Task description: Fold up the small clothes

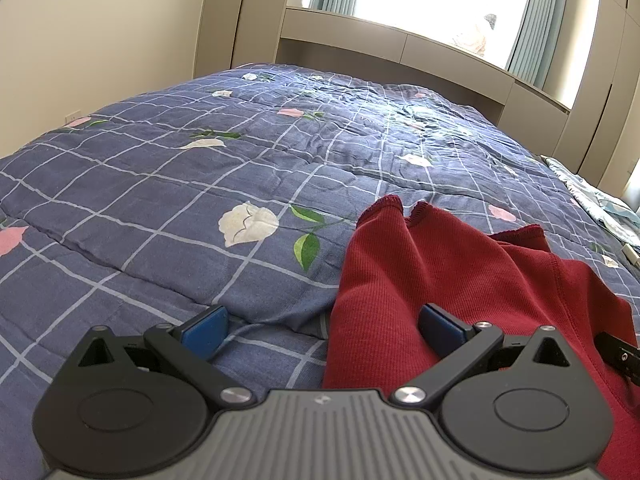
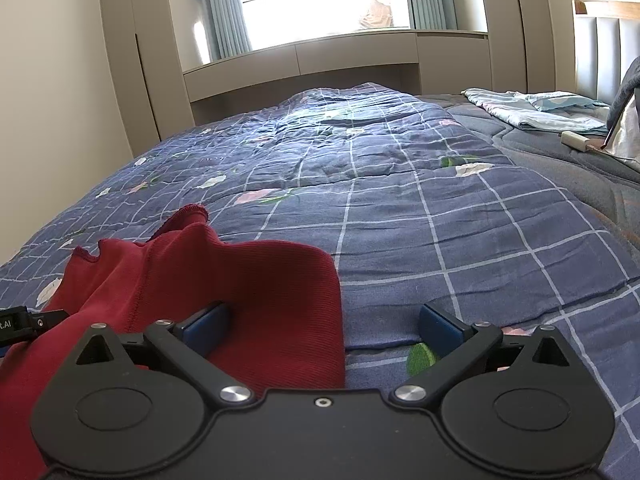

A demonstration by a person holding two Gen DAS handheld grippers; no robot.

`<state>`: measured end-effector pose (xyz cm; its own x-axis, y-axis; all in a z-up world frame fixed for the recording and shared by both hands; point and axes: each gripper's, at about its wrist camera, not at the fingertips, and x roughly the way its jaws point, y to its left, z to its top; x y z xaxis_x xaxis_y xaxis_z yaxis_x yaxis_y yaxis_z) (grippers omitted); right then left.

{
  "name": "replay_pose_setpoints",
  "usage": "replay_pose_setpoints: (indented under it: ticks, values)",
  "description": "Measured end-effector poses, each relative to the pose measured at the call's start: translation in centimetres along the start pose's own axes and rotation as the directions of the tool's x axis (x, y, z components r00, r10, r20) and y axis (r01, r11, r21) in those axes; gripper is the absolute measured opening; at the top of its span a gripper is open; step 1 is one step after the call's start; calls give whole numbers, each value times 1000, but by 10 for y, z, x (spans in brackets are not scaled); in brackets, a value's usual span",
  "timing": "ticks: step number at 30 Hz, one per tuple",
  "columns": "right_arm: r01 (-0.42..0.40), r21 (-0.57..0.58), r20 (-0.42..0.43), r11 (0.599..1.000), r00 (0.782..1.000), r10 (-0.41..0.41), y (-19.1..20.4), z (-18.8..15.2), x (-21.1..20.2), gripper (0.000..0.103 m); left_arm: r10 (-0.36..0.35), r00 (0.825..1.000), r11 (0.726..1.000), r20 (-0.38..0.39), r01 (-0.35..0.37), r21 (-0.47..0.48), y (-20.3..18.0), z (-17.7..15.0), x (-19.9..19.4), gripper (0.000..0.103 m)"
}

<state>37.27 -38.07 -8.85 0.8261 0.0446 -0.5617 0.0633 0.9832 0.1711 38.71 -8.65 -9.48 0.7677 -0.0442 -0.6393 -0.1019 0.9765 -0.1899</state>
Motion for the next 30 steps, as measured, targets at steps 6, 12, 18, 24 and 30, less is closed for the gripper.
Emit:
replay_pose_setpoints:
  ticks: [6,12,18,24,30]
  values:
    - [-9,12,0,1000,1000,9,-3,-1,0,102,-4,1000,1000,-1,4,-4,0,0,0,103]
    - [-60,101,18,993,998,58,-15,1,-13,102,-32,999,999,-43,31,-33,9,10,-7,102]
    - [-112,172,9,979,994,112,-21,-13,-49,102,-114,992,993,-45,113,-20,22,18,-44,103]
    - [-178,215,3,960,983,181,-23,-33,-74,102,-294,937,955,-186,297,-10,36,-1,-47,102]
    - [-269,264,-20,926,958,284,-26,-31,-75,103,-350,911,936,-219,332,-114,49,-1,-35,102]
